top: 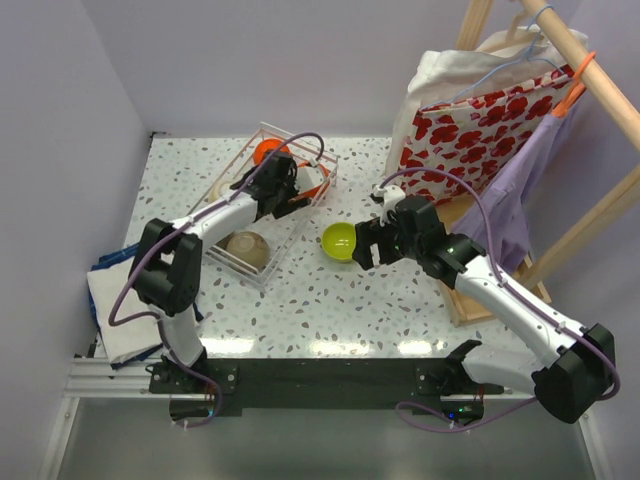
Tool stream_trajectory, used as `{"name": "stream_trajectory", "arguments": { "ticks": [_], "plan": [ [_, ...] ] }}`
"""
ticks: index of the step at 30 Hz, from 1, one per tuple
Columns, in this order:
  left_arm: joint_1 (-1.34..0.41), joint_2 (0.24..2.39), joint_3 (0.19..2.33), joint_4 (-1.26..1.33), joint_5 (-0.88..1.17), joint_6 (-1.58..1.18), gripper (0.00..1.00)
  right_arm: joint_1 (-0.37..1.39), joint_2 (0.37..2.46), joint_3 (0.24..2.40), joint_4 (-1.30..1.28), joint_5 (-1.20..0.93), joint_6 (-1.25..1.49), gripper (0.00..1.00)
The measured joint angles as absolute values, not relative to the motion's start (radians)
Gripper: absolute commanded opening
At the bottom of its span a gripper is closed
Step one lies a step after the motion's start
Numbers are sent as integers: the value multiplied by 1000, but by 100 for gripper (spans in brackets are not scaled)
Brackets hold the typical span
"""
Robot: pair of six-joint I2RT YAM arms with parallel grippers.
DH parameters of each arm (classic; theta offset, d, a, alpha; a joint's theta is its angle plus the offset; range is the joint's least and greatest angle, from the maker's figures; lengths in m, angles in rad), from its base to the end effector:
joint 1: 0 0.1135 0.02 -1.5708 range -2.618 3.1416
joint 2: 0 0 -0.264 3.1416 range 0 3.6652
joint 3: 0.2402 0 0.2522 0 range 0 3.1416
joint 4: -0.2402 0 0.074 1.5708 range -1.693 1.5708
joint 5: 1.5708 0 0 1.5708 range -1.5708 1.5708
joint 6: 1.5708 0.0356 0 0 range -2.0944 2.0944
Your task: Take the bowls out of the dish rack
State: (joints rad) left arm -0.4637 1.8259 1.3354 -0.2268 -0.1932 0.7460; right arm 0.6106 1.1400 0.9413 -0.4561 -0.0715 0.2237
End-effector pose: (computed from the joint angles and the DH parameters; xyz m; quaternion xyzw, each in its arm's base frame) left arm 0.3725 -0.1786 0.2349 0.4824 0.7680 0.1449 0.3955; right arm 0.2022 0.1446 0.2972 -0.1878 0.8766 0.2083 0.3910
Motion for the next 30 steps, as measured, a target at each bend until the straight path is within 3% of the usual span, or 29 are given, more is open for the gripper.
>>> {"name": "stream_trajectory", "arguments": {
  "ticks": [30],
  "plan": [
    [-481, 1932, 1327, -94, -311, 748, 100, 611, 1207, 1015, -503, -98, 269, 88]
  ]
}}
